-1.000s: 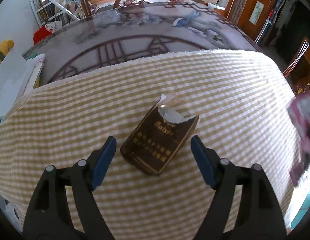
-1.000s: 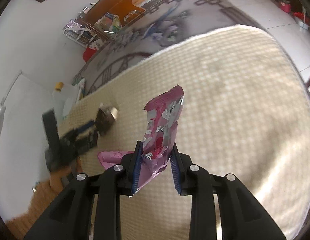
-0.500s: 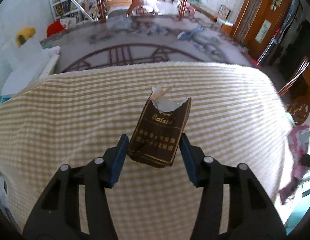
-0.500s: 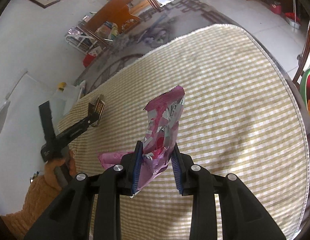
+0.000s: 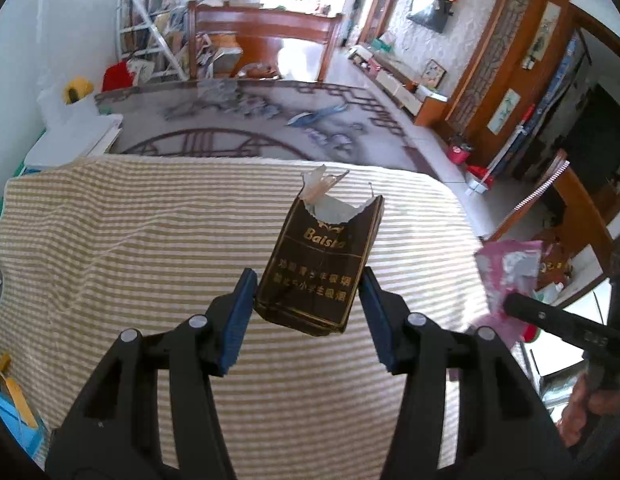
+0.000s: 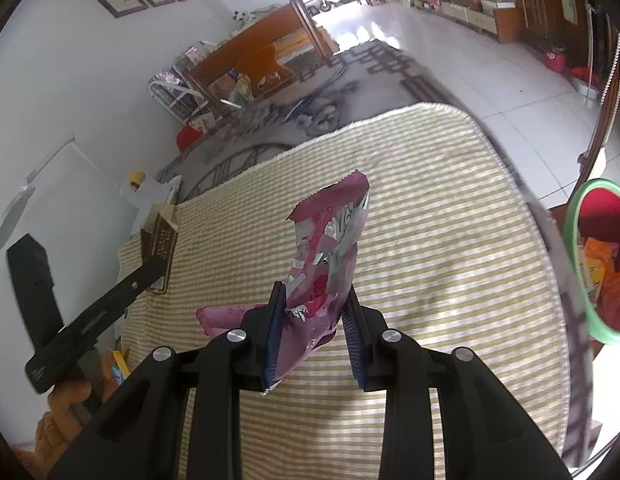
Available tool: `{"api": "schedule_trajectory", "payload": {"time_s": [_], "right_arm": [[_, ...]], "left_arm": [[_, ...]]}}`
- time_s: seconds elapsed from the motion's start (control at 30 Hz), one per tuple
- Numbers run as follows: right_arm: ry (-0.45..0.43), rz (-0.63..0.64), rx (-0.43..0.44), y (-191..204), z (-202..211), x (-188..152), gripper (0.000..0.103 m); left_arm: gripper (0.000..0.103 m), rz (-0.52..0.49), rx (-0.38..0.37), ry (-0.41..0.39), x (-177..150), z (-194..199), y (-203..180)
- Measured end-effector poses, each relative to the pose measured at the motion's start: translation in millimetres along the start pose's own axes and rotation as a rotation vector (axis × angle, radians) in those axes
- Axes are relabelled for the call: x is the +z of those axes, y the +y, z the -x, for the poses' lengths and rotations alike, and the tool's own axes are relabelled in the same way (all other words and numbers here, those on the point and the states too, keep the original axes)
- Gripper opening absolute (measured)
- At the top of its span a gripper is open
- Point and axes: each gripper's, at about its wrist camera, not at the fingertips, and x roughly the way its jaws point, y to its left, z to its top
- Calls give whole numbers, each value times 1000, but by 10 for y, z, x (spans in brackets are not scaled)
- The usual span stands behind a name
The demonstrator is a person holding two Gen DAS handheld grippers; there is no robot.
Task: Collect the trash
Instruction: 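Carry the cigarette box and pink wrapper over the red bin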
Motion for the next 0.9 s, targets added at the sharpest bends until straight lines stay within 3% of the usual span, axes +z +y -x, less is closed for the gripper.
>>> {"api": "schedule_trajectory", "payload": {"time_s": [0.33,0.9], "right_arm": [[-55,-64,-49,-566,406,-47,29],[-89,-159,-103,-1578,891,-65,29]], "left_arm": [[50,-82,-72,-21,44,104,-726],[51,-150,-118,16,-38,-179,-1663]]}}
